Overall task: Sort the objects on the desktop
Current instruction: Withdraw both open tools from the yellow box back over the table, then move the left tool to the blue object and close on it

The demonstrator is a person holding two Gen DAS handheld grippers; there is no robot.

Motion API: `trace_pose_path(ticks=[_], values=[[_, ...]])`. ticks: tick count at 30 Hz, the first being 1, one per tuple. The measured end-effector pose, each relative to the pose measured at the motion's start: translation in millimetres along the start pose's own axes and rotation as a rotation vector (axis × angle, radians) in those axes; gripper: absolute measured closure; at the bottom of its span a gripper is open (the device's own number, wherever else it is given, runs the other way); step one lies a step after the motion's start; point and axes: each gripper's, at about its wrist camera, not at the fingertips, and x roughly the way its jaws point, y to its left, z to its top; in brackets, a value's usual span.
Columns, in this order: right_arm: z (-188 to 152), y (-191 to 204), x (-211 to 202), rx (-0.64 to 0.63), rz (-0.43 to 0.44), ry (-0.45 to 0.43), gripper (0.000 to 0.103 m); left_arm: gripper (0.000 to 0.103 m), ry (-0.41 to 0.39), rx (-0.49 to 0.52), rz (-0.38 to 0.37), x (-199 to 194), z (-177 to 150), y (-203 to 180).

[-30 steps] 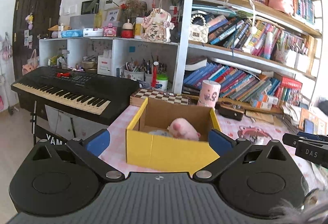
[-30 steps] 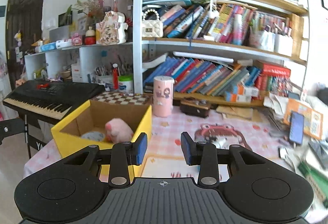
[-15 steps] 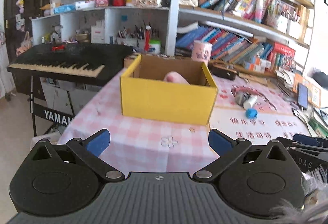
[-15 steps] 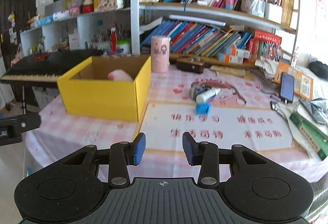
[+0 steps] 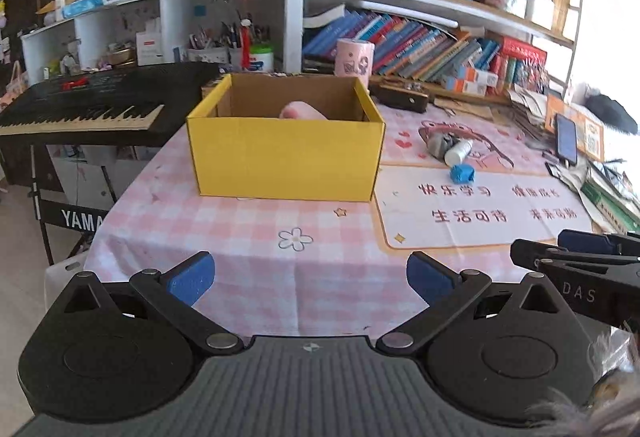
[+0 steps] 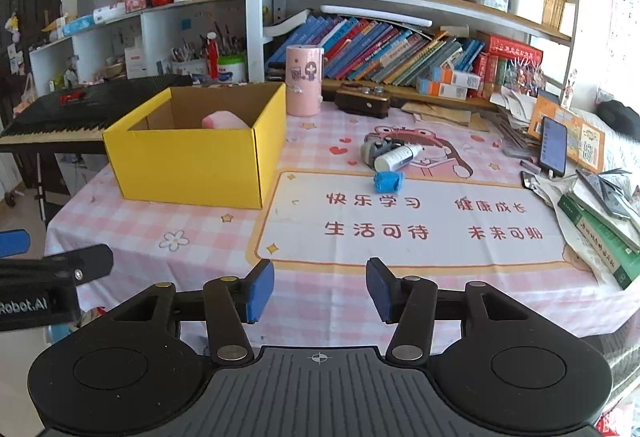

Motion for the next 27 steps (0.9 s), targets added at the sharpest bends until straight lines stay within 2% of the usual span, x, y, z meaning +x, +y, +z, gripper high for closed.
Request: trace_pose_path(ticks=[10, 27], values=[[-3, -13, 6, 0.013, -0.031, 0.038, 0.046, 0.000, 0.041, 0.015, -0.038, 16, 4, -18], [0, -76, 26, 0.091, -0.114, 0.085, 0.045, 0.000, 0.090, 0.105, -0.138, 58, 22, -89]])
